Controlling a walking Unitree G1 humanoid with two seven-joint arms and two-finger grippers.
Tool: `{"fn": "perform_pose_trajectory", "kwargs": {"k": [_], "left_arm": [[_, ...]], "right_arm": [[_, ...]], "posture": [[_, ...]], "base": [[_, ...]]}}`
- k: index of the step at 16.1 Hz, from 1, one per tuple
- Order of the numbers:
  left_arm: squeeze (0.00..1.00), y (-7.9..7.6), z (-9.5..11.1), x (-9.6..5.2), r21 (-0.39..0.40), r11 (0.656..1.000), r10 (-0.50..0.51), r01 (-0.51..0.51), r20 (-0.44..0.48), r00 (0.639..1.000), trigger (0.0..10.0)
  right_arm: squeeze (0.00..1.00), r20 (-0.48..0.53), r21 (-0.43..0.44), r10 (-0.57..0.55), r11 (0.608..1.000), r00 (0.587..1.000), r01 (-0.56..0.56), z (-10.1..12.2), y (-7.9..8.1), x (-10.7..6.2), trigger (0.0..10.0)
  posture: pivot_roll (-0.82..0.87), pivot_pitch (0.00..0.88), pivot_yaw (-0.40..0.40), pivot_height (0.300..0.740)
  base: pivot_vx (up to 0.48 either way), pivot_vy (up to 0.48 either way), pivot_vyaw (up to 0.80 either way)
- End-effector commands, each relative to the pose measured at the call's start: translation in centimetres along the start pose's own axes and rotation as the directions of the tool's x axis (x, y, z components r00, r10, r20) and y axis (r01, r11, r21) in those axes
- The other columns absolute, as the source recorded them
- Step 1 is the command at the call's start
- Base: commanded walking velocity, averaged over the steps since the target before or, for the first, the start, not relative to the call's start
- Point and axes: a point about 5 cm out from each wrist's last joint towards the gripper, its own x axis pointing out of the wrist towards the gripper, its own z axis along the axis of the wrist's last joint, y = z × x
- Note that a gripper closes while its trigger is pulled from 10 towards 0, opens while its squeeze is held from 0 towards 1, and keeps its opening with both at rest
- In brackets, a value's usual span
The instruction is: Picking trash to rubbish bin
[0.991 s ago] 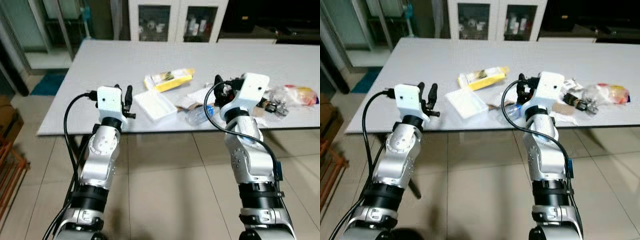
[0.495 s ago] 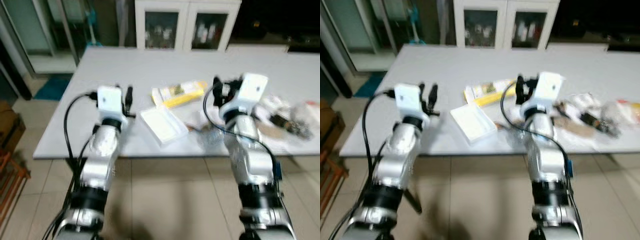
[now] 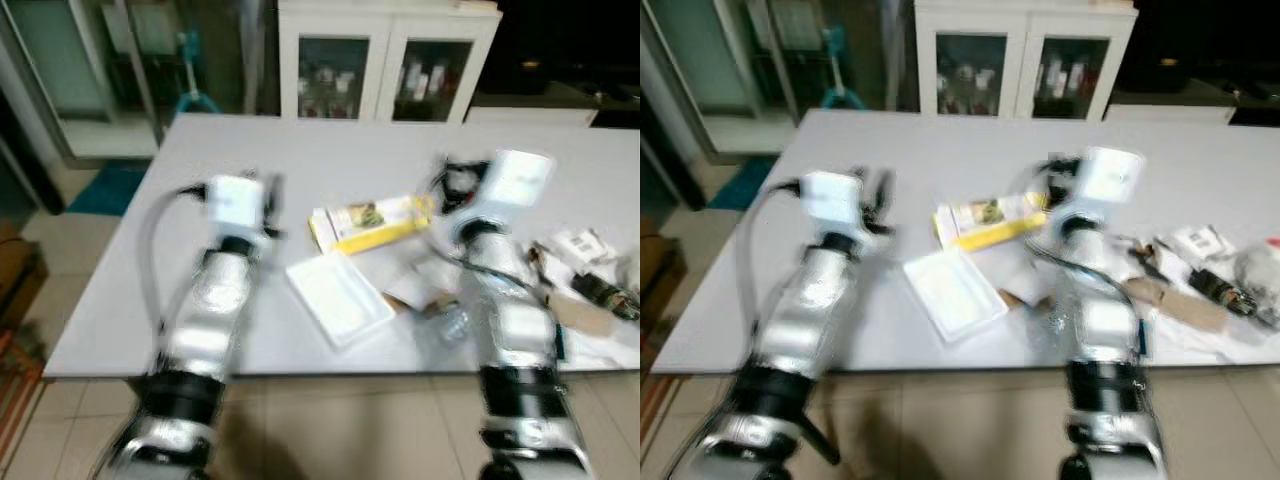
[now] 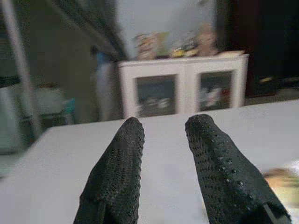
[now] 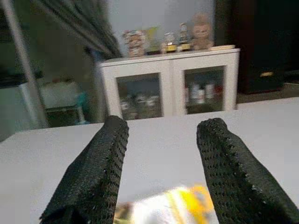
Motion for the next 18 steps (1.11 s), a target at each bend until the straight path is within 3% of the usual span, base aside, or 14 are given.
{"fn": "perform_pose_trajectory", "kwargs": {"k": [1, 5, 13, 18], "left_arm": [[0.0, -1.19, 0.33, 0.19, -0.004, 1.0, -0.025, 0.025, 0.013, 1.0, 10.0], [0.0, -1.16, 0.45, 0.28, 0.012, 1.0, -0.019, 0.019, 0.016, 1.0, 10.0], [0.0, -1.08, 0.3, 0.14, 0.012, 1.0, -0.019, 0.019, 0.006, 1.0, 10.0], [0.0, -0.96, 0.22, 0.07, 0.008, 1.0, -0.013, 0.013, 0.003, 1.0, 10.0]], "right_arm": [[0.0, 0.008, -0.009, -0.031, 0.999, 1.0, 0.031, 0.29, -1.09, -0.03, 10.0], [0.0, 0.004, -0.007, -0.028, 1.0, 1.0, 0.028, 0.21, -0.98, -0.08, 10.0], [0.0, -0.023, -0.044, 0.006, 0.999, 1.0, -0.007, -0.25, -0.51, -0.3, 10.0], [0.0, -0.044, -0.037, 0.023, 0.999, 0.999, -0.025, -0.58, -0.22, -0.39, 10.0]], "posture": [[0.02, 0.0, -0.025, 0.74], [0.02, 0.0, -0.026, 0.74], [0.02, 0.007, -0.034, 0.74], [0.02, 0.012, -0.038, 0.74]], "base": [[0.0, 0.0, 0.0], [0.0, 0.0, 0.0], [0.0, -0.428, 0.0], [0.0, -0.425, 0.41]]}}
